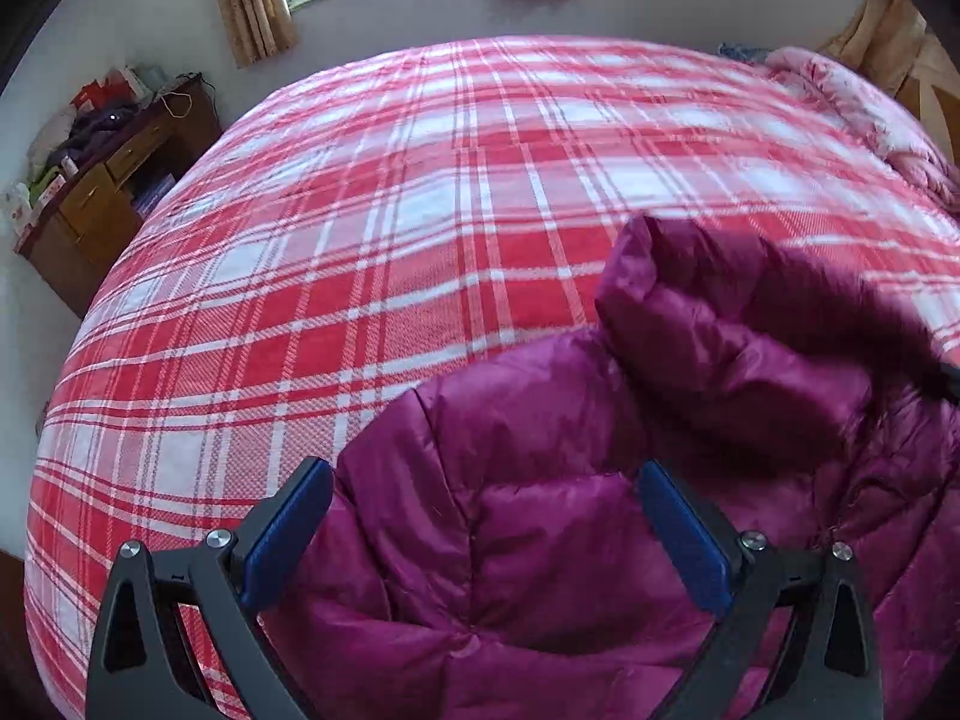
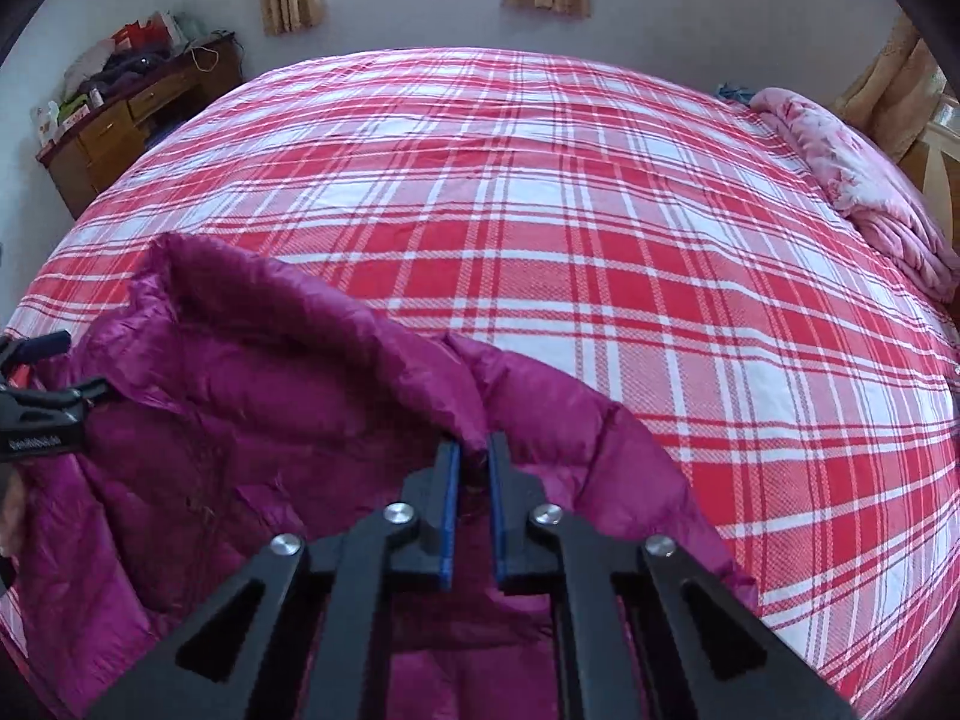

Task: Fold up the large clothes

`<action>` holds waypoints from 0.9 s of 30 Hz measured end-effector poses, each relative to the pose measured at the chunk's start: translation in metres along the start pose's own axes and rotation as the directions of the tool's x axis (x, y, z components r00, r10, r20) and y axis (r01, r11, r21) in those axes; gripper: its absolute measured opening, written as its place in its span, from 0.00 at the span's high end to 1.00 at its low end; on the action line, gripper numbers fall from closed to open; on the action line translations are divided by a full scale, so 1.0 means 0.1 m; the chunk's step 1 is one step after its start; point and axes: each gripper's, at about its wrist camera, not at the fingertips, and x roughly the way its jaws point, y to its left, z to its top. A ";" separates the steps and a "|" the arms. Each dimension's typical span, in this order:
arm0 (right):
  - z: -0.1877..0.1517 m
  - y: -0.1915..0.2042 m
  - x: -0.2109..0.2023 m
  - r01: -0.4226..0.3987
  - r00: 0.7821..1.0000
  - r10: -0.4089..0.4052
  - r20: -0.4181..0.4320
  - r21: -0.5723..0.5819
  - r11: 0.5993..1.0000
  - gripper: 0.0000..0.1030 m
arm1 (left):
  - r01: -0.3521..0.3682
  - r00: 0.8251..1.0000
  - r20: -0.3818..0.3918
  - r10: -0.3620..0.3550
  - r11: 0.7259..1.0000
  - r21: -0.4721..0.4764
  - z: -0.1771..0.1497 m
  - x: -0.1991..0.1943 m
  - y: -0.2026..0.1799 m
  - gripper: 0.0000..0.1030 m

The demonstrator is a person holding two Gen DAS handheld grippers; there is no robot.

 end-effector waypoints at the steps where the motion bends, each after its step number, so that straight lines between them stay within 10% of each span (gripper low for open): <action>1: -0.03 -0.03 0.05 -0.009 1.000 0.009 -0.006 0.015 1.000 0.90 | 0.019 0.999 0.041 -0.018 0.999 -0.026 0.05 -0.10 0.01 0.01; 6: -0.02 -0.06 0.11 -0.024 0.999 0.023 0.023 0.058 0.998 0.90 | 0.086 0.988 0.130 -0.080 0.995 -0.042 0.40 -0.37 -0.26 0.01; 14: -0.03 -0.15 0.08 -0.037 0.998 0.033 0.050 0.082 0.996 0.91 | -0.220 0.975 -0.012 0.222 0.971 0.088 0.25 0.21 -0.53 0.01; 20: -0.14 -0.22 0.22 -0.062 0.997 0.056 0.059 0.116 0.991 0.91 | -0.173 0.983 -0.052 0.175 0.984 0.047 -0.08 0.21 -0.16 0.01; 27: -0.22 -0.24 0.25 -0.074 0.993 0.062 0.101 0.123 0.990 0.92 | -0.053 0.971 0.232 0.060 0.998 -0.033 0.20 -0.52 -0.25 0.01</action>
